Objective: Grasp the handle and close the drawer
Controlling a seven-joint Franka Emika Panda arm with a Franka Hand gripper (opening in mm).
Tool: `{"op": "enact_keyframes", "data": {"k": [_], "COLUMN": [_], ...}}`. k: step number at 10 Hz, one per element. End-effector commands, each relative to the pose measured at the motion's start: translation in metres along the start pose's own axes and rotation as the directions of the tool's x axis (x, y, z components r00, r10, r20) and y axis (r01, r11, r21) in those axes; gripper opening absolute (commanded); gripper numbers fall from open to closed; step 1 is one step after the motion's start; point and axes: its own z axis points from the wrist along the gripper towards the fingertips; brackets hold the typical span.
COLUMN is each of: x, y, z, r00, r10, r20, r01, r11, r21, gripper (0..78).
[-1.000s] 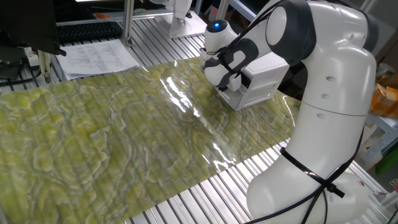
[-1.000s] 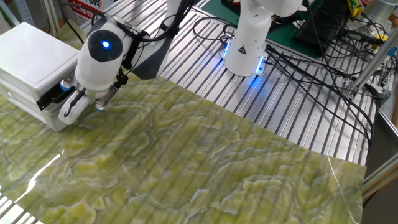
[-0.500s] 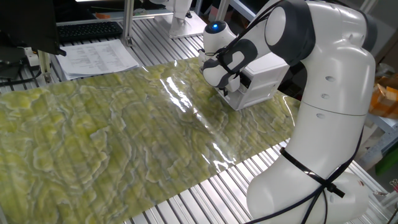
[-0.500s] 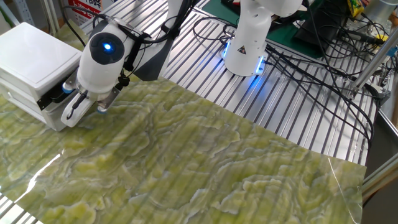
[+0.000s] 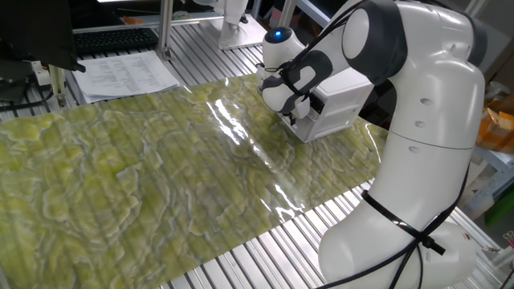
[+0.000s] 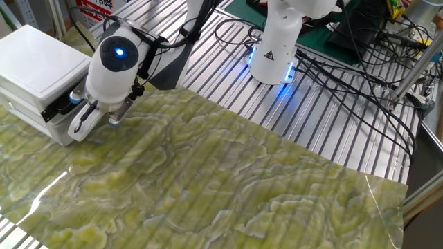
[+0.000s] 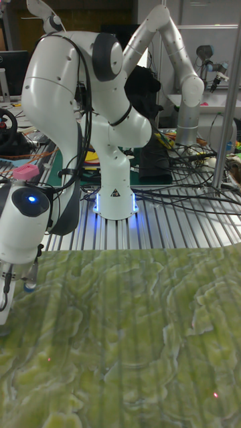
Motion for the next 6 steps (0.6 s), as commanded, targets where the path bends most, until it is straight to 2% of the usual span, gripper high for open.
{"op": "enact_keyframes", "data": {"k": [1, 2, 3, 5, 6], "x": [0.014, 0.017, 0.021, 0.029, 0.032], "y": [0.011, 0.012, 0.015, 0.019, 0.020], "z": [-0.015, -0.018, -0.021, -0.029, -0.033], "r00": [1.000, 1.000, 0.999, 0.999, 0.999], "r10": [0.002, 0.014, 0.034, 0.048, 0.049], "r20": [0.031, 0.023, 0.019, 0.016, 0.011], "r01": [-0.003, -0.015, -0.035, -0.049, -0.050], "r11": [0.999, 0.999, 0.997, 0.990, 0.989], "r21": [0.036, 0.045, 0.068, 0.130, 0.136], "gripper": [77.4, 77.4, 77.4, 77.4, 77.4]}}
